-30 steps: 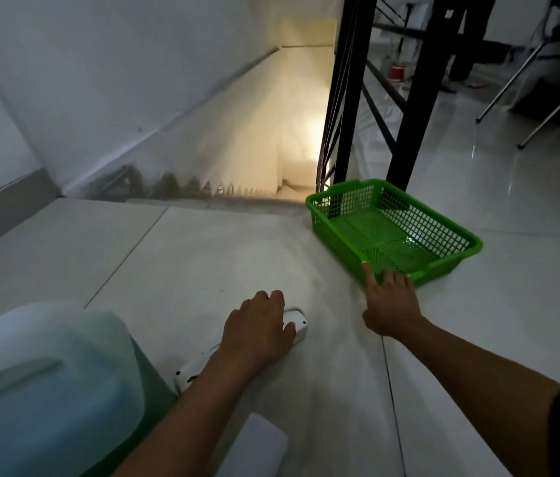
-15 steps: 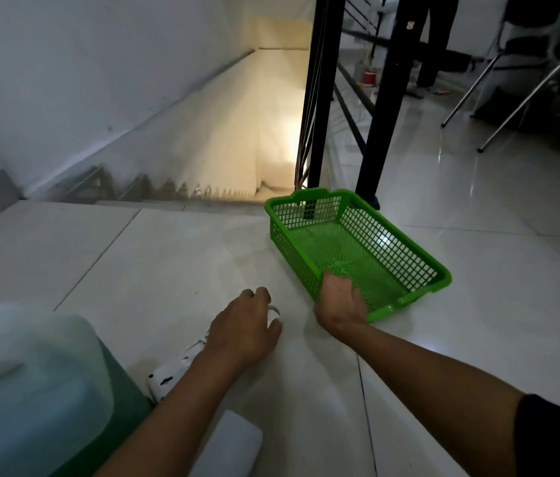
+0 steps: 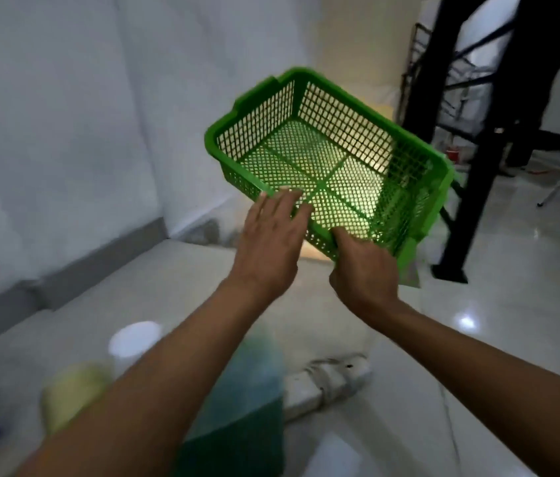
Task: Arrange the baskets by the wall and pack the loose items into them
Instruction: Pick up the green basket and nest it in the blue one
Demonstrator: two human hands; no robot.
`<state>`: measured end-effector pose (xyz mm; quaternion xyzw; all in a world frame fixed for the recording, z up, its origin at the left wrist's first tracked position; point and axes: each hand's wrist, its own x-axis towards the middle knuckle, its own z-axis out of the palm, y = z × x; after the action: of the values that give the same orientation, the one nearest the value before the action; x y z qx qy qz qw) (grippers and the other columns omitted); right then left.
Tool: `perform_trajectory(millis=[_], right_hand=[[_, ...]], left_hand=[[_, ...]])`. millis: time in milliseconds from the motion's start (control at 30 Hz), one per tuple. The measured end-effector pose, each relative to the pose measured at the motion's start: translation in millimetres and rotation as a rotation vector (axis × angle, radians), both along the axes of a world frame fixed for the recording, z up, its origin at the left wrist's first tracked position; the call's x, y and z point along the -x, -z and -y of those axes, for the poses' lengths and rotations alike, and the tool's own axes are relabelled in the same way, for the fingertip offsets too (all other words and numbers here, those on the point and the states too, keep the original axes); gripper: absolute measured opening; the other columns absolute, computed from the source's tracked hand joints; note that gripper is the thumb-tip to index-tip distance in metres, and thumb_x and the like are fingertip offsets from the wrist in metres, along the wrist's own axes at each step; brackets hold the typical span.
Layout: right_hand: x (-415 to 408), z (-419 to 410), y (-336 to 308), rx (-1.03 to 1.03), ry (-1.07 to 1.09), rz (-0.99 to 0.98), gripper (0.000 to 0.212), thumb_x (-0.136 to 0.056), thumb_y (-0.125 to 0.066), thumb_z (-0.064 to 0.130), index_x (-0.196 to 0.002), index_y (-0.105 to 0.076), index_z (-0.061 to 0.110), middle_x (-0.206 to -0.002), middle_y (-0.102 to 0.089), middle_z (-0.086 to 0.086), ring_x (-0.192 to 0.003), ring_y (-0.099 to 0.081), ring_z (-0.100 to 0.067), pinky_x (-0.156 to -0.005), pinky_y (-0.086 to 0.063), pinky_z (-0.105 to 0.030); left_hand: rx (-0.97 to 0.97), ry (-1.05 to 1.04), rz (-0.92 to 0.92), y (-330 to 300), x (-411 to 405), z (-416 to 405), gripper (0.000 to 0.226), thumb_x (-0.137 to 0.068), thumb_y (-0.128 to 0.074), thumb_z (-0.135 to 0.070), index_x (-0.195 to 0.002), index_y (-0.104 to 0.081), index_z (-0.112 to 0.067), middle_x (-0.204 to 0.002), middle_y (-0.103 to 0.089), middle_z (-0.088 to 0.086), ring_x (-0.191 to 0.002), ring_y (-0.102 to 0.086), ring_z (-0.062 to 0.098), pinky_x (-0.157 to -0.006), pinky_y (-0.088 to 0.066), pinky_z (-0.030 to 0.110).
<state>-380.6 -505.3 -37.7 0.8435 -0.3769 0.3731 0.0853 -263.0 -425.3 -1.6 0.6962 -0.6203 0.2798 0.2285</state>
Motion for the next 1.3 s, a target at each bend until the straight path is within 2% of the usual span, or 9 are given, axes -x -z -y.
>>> perform_trajectory(millis=[233,400,467,700,867,933,1067,1200,1300], right_hand=[[-112,-98,-38,0.252,-0.347,0.019,0.033,-0.059,-0.067,-0.003,-0.09,-0.066,0.009,-0.06,-0.067,-0.013,-0.049,-0.062,-0.035,-0.042,-0.045,-0.03],[-196,-187,-41,0.349,-0.593,-0.071,0.026,-0.06,-0.06,0.0,-0.083,-0.064,0.01,-0.061,-0.067,-0.01,-0.053,-0.063,-0.034,-0.047,-0.045,-0.031],[-229,-220,-34,0.342,-0.644,-0.142,0.024,-0.061,-0.059,-0.001,-0.082,-0.063,0.01,-0.065,-0.067,-0.011,-0.06,-0.064,-0.035,-0.053,-0.044,-0.033],[-320,-311,9,0.225,-0.692,-0.383,0.023,-0.084,-0.049,0.011,-0.103,-0.061,0.014,-0.104,-0.069,-0.01,-0.105,-0.059,-0.032,-0.094,-0.038,-0.042],[-352,-349,62,0.091,-0.673,-0.539,0.023,-0.087,-0.05,0.01,-0.107,-0.058,0.016,-0.114,-0.065,-0.009,-0.114,-0.053,-0.03,-0.097,-0.037,-0.041],[-355,-355,84,-0.001,-0.687,-0.598,0.036,-0.086,-0.051,0.01,-0.121,-0.051,0.016,-0.13,-0.056,-0.012,-0.125,-0.045,-0.03,-0.104,-0.033,-0.043],[-346,-353,115,-0.18,-0.776,-0.75,0.086,-0.084,-0.056,0.009,-0.151,-0.006,0.033,-0.161,-0.002,-0.011,-0.148,-0.001,-0.03,-0.117,-0.017,-0.047],[-347,-347,128,-0.214,-0.761,-0.851,0.092,-0.083,-0.055,0.013,-0.149,0.003,0.04,-0.16,0.017,-0.007,-0.148,0.012,-0.028,-0.118,-0.012,-0.05],[-346,-344,139,-0.285,-0.72,-1.001,0.09,-0.084,-0.055,0.018,-0.149,0.003,0.04,-0.161,0.013,-0.007,-0.149,0.005,-0.027,-0.117,-0.014,-0.052]], left_hand=[[0.011,-0.454,0.19,-47,-145,-168,0.024,-0.077,-0.066,-0.014,-0.1,-0.063,-0.011,-0.102,-0.068,0.011,-0.107,-0.059,0.033,-0.113,-0.021,0.052],[-0.069,-0.661,0.099,-29,-207,-309,0.007,-0.076,-0.068,-0.014,-0.071,-0.069,-0.009,-0.064,-0.069,0.018,-0.063,-0.066,0.036,-0.069,-0.047,0.037],[-0.192,-0.731,0.021,-12,-224,-354,0.014,-0.083,-0.063,-0.019,-0.08,-0.068,-0.006,-0.074,-0.07,0.02,-0.072,-0.066,0.038,-0.061,-0.045,0.037],[-0.438,-0.859,-0.232,73,-276,-451,0.034,-0.091,-0.05,-0.044,-0.1,-0.062,-0.013,-0.101,-0.068,0.016,-0.096,-0.064,0.036,-0.074,-0.05,0.041],[-0.452,-0.902,-0.34,133,-292,-482,0.029,-0.094,-0.048,-0.038,-0.098,-0.061,-0.012,-0.096,-0.068,0.014,-0.092,-0.064,0.034,-0.072,-0.05,0.039],[-0.433,-0.891,-0.399,151,-295,-489,0.026,-0.095,-0.048,-0.033,-0.093,-0.06,-0.01,-0.093,-0.068,0.014,-0.09,-0.064,0.034,-0.07,-0.048,0.039],[-0.425,-0.861,-0.566,181,-300,-485,0.028,-0.095,-0.049,-0.033,-0.096,-0.057,-0.006,-0.097,-0.067,0.019,-0.091,-0.063,0.036,-0.074,-0.048,0.042],[-0.557,-0.872,-0.618,211,-292,-470,0.051,-0.088,-0.048,-0.056,-0.113,-0.046,-0.011,-0.109,-0.062,0.013,-0.1,-0.06,0.033,-0.08,-0.049,0.042],[-0.7,-0.865,-0.615,230,-285,-468,0.056,-0.091,-0.041,-0.056,-0.128,-0.036,-0.015,-0.116,-0.059,0.013,-0.104,-0.058,0.031,-0.082,-0.048,0.042]])
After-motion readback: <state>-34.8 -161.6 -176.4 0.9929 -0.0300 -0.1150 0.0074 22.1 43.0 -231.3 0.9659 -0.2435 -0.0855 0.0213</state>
